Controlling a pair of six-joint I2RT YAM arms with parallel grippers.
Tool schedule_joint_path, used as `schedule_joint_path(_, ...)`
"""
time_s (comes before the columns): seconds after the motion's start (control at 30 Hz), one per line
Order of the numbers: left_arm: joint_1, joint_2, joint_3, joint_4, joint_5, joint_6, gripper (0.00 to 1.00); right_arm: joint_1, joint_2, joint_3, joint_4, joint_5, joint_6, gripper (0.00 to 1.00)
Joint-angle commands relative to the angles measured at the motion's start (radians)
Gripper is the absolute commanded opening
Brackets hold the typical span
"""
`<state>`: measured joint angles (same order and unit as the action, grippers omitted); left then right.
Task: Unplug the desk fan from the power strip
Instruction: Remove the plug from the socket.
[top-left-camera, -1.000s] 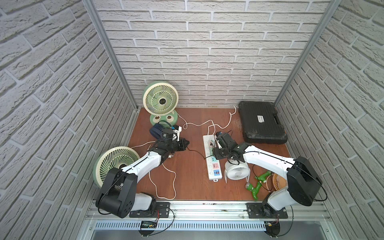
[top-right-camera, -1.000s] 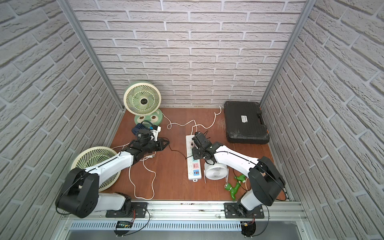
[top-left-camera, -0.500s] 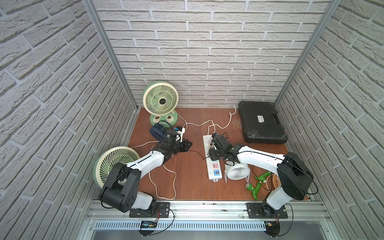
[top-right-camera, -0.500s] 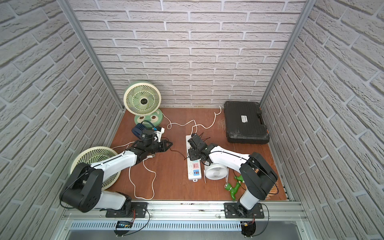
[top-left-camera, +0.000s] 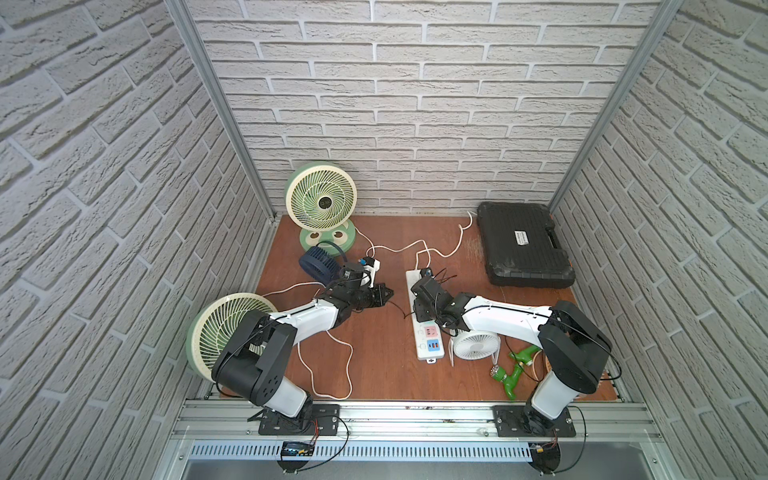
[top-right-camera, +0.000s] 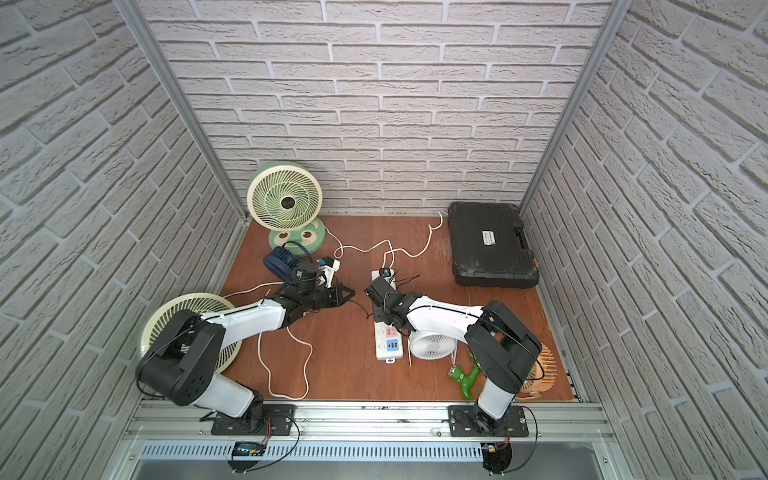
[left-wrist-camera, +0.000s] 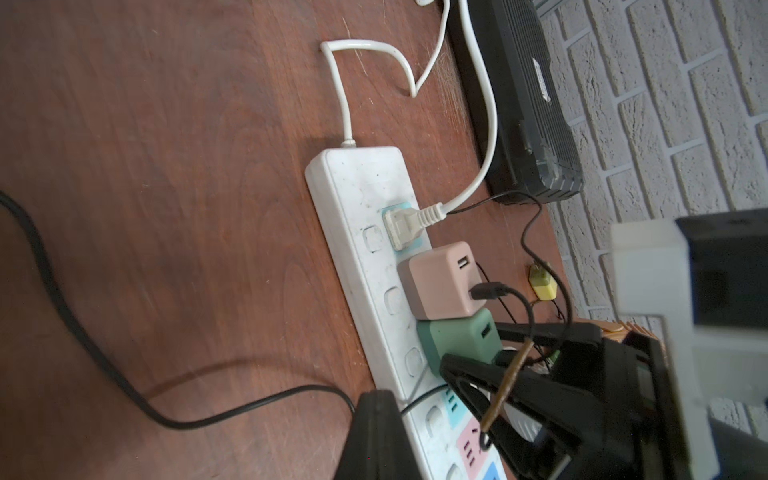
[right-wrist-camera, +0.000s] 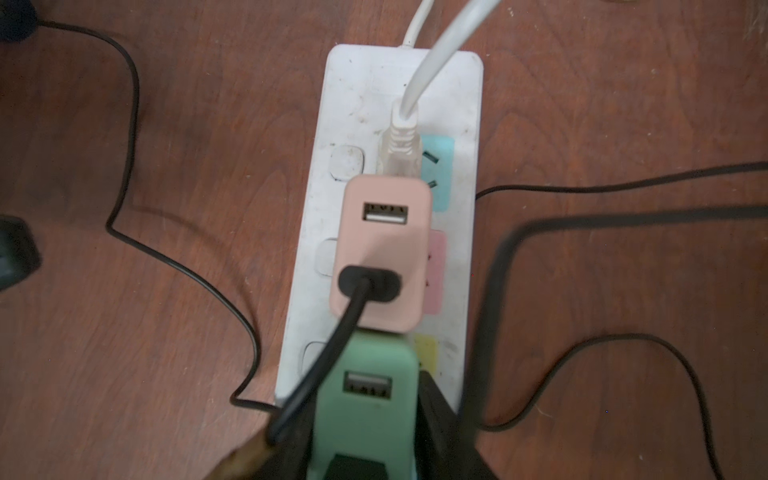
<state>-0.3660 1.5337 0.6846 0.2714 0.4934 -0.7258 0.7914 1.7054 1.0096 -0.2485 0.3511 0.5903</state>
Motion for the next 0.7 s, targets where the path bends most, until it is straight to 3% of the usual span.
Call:
schedule_joint_path(0.0,-0.022,0.029,0.032,0.084,0.026,-0.019,0.00,0.023,0.015,0.037,0.030,0.058,0.022,0.31)
schedule_joint_path(0.27,-0.068,0.132,0.078,0.138,0.046,-0.043,0.00,0.038,0.029,0.037,0.028,0.082,0.036,0.20)
schedule_joint_path(0.67,-0.100,0.297,0.135,0.252,0.091,-0.106,0.00,0.041,0.031,0.028,0.026,0.086,0.051,0.18)
